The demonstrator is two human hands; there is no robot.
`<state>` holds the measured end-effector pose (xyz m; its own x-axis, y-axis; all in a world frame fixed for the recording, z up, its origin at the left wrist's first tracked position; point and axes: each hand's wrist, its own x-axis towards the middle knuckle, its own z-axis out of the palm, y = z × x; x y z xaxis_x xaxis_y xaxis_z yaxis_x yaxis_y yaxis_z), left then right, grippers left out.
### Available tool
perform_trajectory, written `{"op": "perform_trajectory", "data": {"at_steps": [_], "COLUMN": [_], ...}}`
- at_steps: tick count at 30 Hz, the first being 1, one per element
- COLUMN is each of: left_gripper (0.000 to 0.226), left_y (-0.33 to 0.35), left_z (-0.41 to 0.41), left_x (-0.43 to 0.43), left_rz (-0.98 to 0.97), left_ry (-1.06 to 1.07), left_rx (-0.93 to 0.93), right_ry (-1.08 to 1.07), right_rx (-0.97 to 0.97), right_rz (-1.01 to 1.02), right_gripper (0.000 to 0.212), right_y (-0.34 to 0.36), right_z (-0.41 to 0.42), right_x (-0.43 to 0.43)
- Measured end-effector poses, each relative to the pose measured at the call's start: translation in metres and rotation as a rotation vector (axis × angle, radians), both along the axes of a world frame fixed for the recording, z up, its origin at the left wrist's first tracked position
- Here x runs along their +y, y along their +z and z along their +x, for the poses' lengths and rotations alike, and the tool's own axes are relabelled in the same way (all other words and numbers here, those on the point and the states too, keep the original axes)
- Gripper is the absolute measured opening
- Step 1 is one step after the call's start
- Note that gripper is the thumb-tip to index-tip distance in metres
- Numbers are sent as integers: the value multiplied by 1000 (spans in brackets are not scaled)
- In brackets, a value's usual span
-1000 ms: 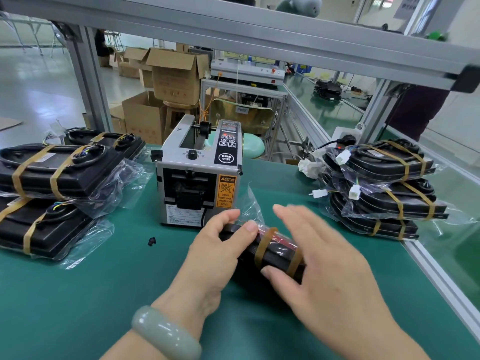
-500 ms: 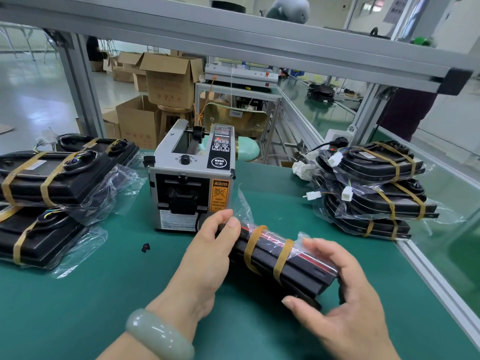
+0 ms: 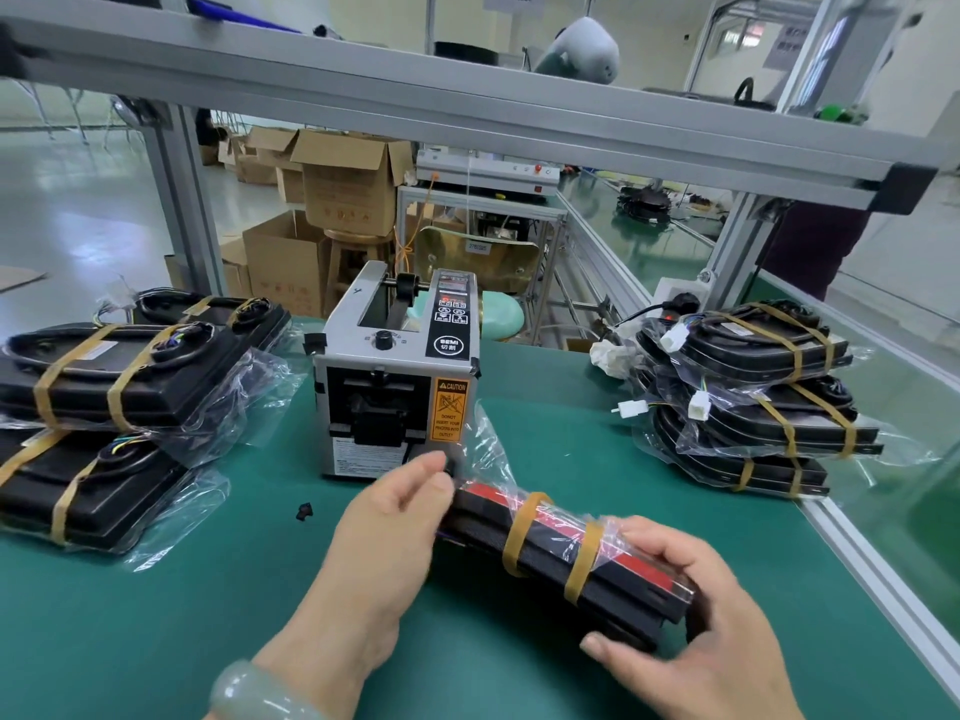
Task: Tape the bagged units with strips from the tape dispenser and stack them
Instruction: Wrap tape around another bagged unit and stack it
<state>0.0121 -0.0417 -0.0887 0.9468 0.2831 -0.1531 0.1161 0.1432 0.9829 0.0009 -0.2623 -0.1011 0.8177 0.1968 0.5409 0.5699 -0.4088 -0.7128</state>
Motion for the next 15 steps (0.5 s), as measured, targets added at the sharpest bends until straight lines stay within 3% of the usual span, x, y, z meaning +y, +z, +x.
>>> {"op": "perform_trajectory", "data": {"at_steps": [5, 15], "left_gripper": [7, 11], "left_y": [18, 35], "left_z": [16, 42], "left_x": [28, 47], "left_rz": [-187, -198], "left_ry": [297, 307], "left_rx": [76, 170], "right_ry": [-57, -81], "right_rx": [-44, -137], "right_rz": [20, 15], "right_gripper": [77, 70], "right_y": [6, 1], "right_z": [-1, -6], "right_x": [5, 13]}}
